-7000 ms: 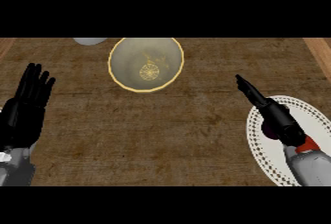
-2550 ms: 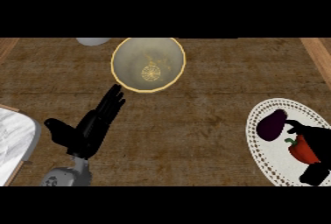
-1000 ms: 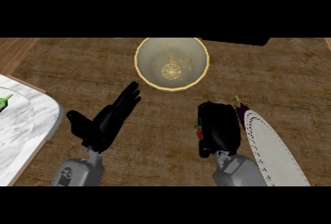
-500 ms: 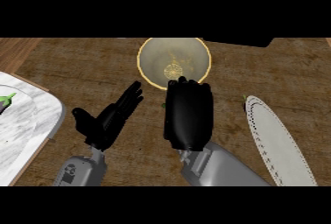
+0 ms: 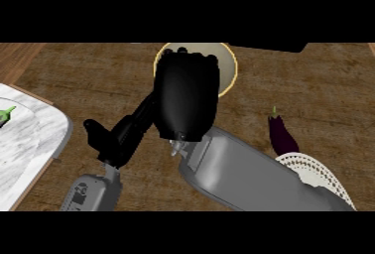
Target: Pick the bell pepper from the placemat and place it in the bowl
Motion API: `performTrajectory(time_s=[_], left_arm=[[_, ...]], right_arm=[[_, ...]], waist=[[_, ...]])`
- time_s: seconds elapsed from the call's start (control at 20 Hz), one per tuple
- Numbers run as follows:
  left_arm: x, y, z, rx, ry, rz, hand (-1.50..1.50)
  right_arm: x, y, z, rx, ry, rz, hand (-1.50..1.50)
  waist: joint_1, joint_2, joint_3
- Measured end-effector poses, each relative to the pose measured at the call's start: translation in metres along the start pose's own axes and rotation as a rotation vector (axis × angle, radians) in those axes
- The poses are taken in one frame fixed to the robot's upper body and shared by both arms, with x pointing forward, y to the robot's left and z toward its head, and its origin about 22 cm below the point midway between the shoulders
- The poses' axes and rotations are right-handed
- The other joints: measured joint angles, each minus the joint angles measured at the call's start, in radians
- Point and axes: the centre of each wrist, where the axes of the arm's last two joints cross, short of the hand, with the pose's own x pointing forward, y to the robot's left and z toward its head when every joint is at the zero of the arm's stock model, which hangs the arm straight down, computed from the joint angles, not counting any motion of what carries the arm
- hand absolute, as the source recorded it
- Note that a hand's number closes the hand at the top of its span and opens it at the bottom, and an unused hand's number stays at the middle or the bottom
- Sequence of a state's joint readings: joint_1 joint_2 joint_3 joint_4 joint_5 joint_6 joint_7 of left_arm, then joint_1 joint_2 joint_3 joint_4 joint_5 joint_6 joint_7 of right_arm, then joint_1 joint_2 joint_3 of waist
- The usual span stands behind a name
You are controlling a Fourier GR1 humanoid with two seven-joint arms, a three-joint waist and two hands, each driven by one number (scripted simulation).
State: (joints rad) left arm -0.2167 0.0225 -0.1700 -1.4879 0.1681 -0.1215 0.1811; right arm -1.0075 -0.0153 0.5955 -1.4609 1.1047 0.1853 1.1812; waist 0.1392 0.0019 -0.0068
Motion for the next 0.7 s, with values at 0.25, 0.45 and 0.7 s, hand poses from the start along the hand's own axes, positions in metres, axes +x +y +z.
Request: performTrajectory(time_s=[0.25, 0.45, 0.7], left_arm=[[-0.001, 0.002, -0.001, 0.017, -0.003, 0.002, 0.0], [-0.002, 0.004, 0.002, 0.024, -0.01, 0.004, 0.0], [-0.003, 0.006, 0.005, 0.038, -0.021, -0.001, 0.0]], right_arm=[[0.017, -0.011, -0.025, -0.016, 0.026, 0.001, 1.5], [0.025, -0.014, -0.049, -0.013, 0.062, -0.013, 1.5], [0.027, -0.004, -0.08, 0.0, 0.109, 0.008, 1.5]], waist=[[-0.014, 0.006, 0.001], [-0.025, 0.009, 0.002], [-0.037, 0.015, 0.003]])
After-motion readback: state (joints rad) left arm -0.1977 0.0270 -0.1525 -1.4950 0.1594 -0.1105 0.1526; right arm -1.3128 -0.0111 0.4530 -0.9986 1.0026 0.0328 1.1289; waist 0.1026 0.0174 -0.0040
